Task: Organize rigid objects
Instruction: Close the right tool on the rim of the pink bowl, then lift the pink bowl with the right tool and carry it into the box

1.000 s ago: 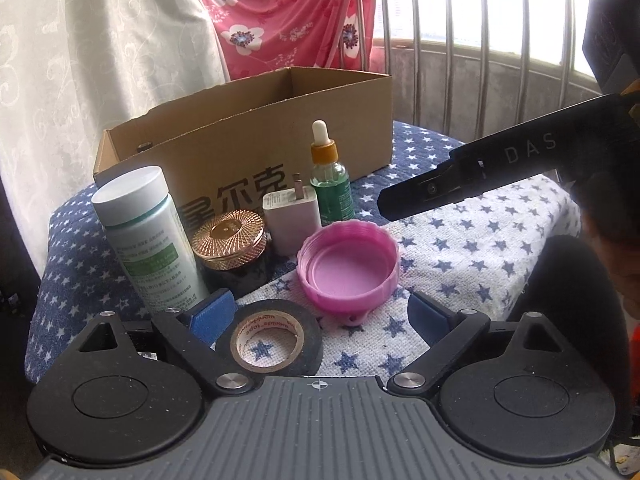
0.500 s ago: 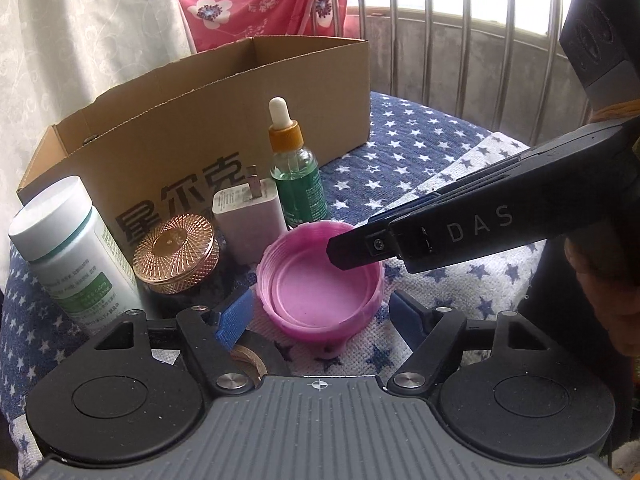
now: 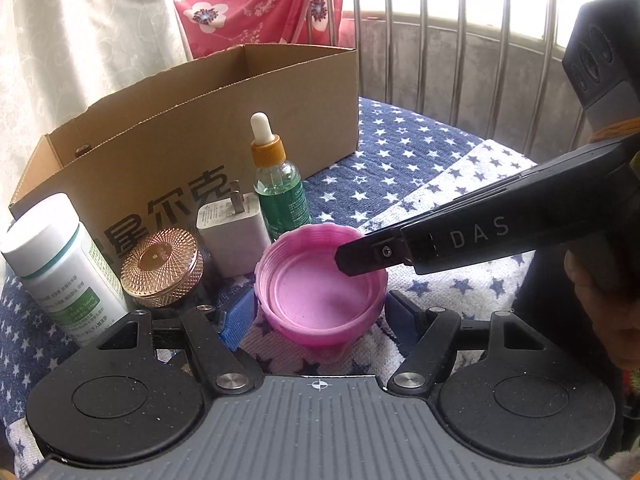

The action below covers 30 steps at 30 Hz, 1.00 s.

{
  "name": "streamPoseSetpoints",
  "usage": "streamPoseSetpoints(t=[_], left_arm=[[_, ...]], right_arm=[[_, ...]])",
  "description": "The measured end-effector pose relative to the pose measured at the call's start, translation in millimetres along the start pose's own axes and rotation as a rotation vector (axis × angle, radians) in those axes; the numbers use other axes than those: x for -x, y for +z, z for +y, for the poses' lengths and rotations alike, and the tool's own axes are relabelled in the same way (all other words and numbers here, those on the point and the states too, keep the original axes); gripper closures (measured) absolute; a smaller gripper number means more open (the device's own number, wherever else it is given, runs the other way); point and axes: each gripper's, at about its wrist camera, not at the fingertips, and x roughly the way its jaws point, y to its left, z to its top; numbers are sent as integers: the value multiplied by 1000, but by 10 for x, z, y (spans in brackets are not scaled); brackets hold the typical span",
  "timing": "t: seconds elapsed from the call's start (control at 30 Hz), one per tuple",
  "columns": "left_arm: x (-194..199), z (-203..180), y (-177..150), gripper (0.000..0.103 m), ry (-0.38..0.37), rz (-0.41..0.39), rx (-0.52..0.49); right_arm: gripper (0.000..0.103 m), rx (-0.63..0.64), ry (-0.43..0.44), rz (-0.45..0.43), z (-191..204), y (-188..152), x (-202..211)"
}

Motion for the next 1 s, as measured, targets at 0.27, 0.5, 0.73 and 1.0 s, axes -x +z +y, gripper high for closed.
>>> streamPoseSetpoints(t=[0.27, 0.5, 0.73, 1.0], left_arm=[[418, -196, 174, 32, 38, -140, -90], [724, -82, 460, 33, 109, -281, -94], [806, 338, 812, 34, 179, -331, -75], [318, 1129, 1300, 34, 89, -155, 48]], right_arm=[[82, 104, -27, -103, 280, 124, 515], [82, 245, -11, -215, 631, 508, 736], [82, 401, 14, -241, 970, 1123, 521], [81, 340, 82, -3, 894, 2009, -345]])
